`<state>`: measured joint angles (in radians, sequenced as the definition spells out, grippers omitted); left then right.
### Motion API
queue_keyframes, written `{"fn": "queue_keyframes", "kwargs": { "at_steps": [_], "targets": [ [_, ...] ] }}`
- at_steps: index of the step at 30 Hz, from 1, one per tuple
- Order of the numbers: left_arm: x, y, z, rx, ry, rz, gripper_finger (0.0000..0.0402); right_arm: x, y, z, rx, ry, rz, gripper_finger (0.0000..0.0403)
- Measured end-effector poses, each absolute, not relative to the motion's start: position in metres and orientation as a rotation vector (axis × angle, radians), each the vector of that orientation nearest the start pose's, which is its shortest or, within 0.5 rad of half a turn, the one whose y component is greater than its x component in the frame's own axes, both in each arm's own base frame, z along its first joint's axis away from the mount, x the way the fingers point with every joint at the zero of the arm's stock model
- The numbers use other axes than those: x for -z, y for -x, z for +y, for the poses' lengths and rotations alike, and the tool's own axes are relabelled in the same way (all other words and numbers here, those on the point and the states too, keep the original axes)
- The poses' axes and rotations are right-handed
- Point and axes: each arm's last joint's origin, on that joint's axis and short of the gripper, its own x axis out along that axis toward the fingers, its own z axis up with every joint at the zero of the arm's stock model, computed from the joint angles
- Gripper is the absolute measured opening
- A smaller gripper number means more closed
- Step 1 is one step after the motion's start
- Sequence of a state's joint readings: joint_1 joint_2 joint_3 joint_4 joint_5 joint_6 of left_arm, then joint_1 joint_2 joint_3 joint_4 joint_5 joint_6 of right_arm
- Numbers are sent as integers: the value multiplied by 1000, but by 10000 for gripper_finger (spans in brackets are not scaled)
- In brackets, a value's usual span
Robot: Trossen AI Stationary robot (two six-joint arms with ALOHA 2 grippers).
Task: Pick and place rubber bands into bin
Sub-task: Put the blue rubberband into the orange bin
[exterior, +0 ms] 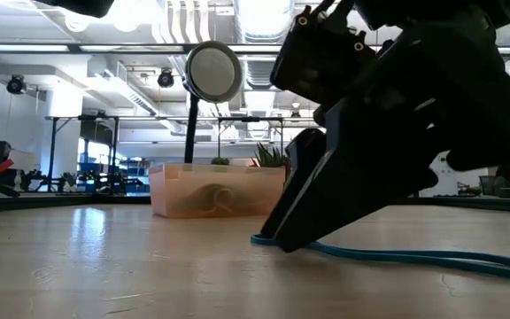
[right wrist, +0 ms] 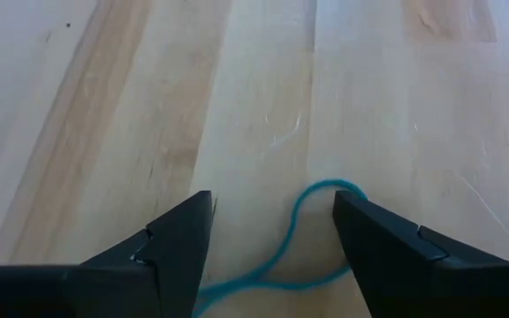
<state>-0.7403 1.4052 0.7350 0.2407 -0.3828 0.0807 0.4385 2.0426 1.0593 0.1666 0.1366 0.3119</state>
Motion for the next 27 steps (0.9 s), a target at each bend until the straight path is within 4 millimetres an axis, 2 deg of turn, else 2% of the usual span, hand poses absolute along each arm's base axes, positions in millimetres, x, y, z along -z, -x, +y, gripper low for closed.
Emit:
{"fn": "queue_keyframes", "kwargs": {
  "at_steps": [5,13,18,27],
  "targets": [
    [-218,-224,-186,354,-296,348,98,-85,-363,166,-118,-19,890,240],
    [-216,-224,-185,348,-286,360,98,-89,-367,166,-56,11,940,213],
    [-215,-224,-184,347,-286,360,98,-88,-365,165,-37,11,958,166],
    [-215,-224,-184,347,-286,360,98,-87,-361,163,2,-21,1012,51]
  ]
}}
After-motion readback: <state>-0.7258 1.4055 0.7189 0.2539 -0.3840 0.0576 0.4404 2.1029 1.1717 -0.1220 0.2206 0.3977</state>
